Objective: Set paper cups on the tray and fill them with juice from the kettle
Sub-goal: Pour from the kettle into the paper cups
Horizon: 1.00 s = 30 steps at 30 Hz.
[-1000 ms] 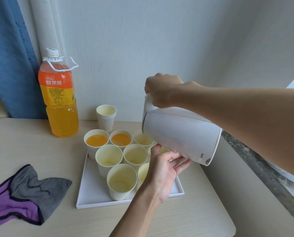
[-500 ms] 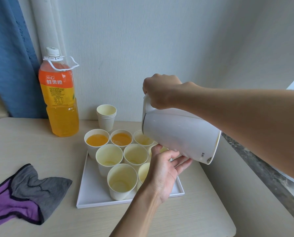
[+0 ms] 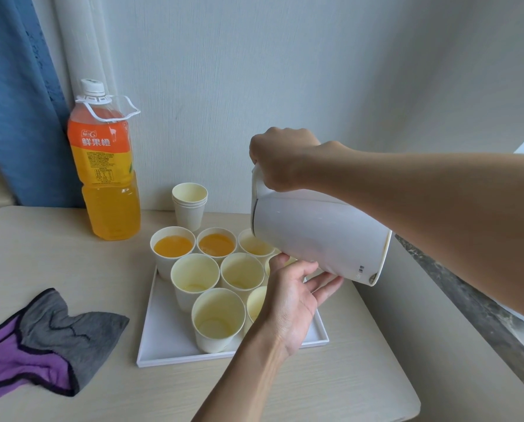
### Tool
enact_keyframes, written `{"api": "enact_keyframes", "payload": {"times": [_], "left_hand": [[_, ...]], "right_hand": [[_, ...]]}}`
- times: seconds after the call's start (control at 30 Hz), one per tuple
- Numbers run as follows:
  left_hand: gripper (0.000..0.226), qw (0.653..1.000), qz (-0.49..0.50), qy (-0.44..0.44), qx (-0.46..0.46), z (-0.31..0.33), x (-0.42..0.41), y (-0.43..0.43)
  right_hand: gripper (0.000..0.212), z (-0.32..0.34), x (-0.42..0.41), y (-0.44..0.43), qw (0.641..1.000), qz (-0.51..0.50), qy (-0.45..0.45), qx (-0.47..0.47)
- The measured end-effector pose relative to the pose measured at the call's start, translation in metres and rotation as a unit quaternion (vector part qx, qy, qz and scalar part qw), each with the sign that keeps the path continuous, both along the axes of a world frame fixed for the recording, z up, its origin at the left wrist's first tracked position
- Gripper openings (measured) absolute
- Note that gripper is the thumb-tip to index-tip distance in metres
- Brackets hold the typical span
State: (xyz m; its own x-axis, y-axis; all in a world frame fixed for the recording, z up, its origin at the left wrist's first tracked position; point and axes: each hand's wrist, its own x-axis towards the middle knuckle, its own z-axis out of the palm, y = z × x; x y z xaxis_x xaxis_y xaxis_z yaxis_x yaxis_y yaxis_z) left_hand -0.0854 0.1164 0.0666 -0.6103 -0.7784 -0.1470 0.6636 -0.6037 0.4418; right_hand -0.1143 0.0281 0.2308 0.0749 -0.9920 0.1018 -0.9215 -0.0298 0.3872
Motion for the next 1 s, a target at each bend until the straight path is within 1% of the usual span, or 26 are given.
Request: {"api": "enact_keyframes", "payload": {"times": [0.1, 0.23, 0.4, 0.6, 0.63, 0.73, 0.77, 0.9, 1.0], "left_hand": [[0.074, 1.0, -0.001, 0.003, -0.005, 0.0, -0.001, -0.001], [0.068, 1.0, -0.002, 0.006, -0.008, -0.001, -0.001, -0.003], [0.074, 1.0, -0.005, 0.001, -0.013, -0.002, -0.001, -0.002], [0.073, 1.0, -0.01, 0.006, -0.022, -0.003, -0.001, -0.002], [0.07, 1.0, -0.01, 0.007, -0.023, -0.004, 0.0, -0.002], [0.052, 0.999, -0.005, -0.003, -0.037, -0.006, 0.0, -0.001], [0.05, 0.999, -0.001, -0.012, -0.038, -0.007, 0.0, -0.001], [0.055, 0.998, 0.014, -0.025, -0.047, -0.008, -0.001, 0.001], [0.06, 0.997, 0.03, -0.047, -0.058, -0.006, 0.002, 0.004]], "right_hand": [[0.026, 0.001, 0.0, 0.0, 1.0, 0.002, 0.003, -0.001], [0.024, 0.001, -0.002, 0.0, 1.0, -0.001, -0.003, -0.002], [0.019, 0.001, -0.005, 0.001, 1.0, -0.002, -0.014, -0.007], [0.019, 0.003, -0.008, 0.002, 1.0, -0.006, -0.022, -0.009], [0.019, 0.003, -0.008, 0.003, 1.0, -0.007, -0.025, -0.01], [0.021, 0.004, -0.011, 0.004, 0.999, -0.012, -0.042, -0.015], [0.022, 0.004, -0.011, 0.006, 0.999, -0.012, -0.047, -0.018], [0.018, 0.007, -0.015, 0.016, 0.997, -0.013, -0.074, -0.029], [0.019, 0.015, -0.022, 0.03, 0.992, -0.032, -0.115, -0.045]]}}
